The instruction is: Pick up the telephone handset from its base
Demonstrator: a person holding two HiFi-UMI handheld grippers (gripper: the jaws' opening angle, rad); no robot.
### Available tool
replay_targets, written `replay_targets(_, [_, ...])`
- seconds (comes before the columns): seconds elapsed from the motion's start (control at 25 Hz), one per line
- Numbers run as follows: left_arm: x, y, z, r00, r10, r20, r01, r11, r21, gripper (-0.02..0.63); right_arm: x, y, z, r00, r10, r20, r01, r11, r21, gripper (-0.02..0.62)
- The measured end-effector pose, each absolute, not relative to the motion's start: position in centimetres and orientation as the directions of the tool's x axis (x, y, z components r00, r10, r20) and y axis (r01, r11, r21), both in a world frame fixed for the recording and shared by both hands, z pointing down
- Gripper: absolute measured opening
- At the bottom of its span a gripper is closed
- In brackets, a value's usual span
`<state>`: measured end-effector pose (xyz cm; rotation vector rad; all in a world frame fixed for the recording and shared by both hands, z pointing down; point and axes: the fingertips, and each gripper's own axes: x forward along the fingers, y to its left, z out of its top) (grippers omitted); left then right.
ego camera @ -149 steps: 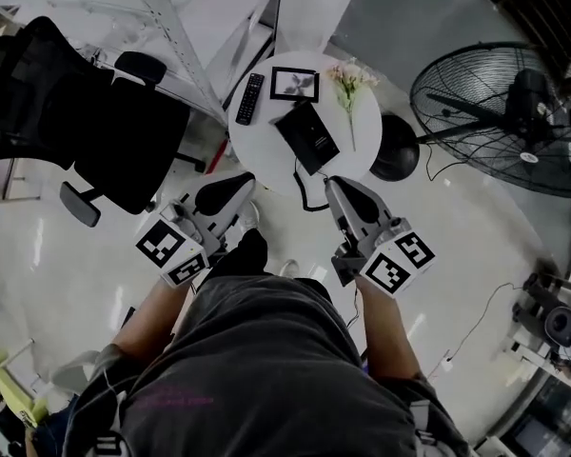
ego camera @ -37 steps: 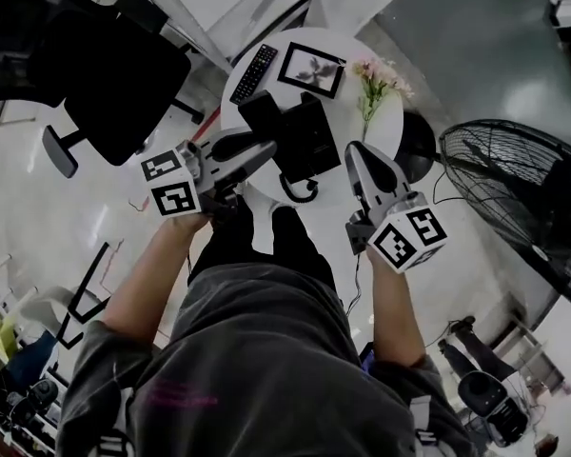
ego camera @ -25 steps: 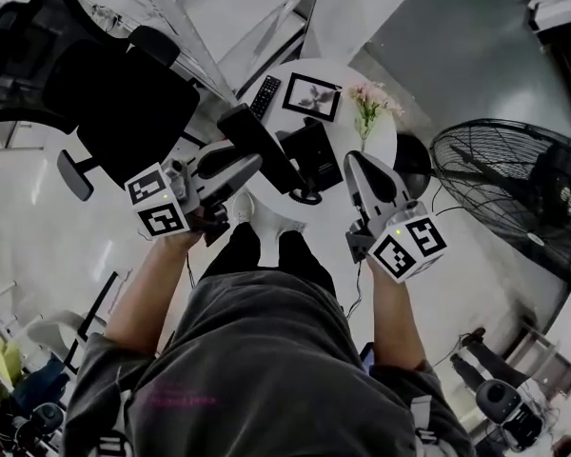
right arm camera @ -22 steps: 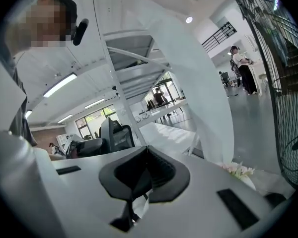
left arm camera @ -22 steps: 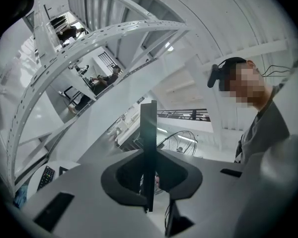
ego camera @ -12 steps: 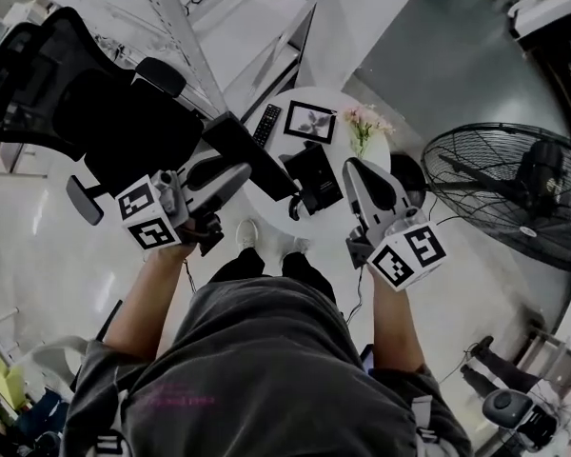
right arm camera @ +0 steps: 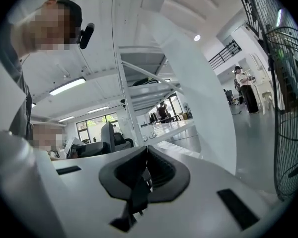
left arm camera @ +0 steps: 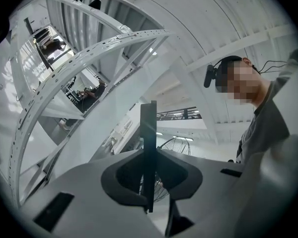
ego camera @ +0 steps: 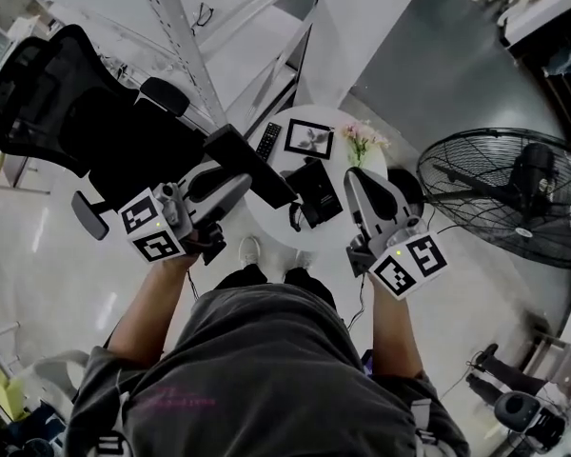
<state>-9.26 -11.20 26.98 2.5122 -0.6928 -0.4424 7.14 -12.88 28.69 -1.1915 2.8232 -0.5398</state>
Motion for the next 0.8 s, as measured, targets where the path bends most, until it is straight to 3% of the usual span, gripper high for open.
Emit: replay_targets(0.8, [-8.1,-12.2,25.2,0.808,-0.554,-0.200,-0.391,-0.758,0.521,0.078,8.3,-13.4,27.7,-0.706,-0.703,0.083,-0.688,0.654,-0.314,0.020])
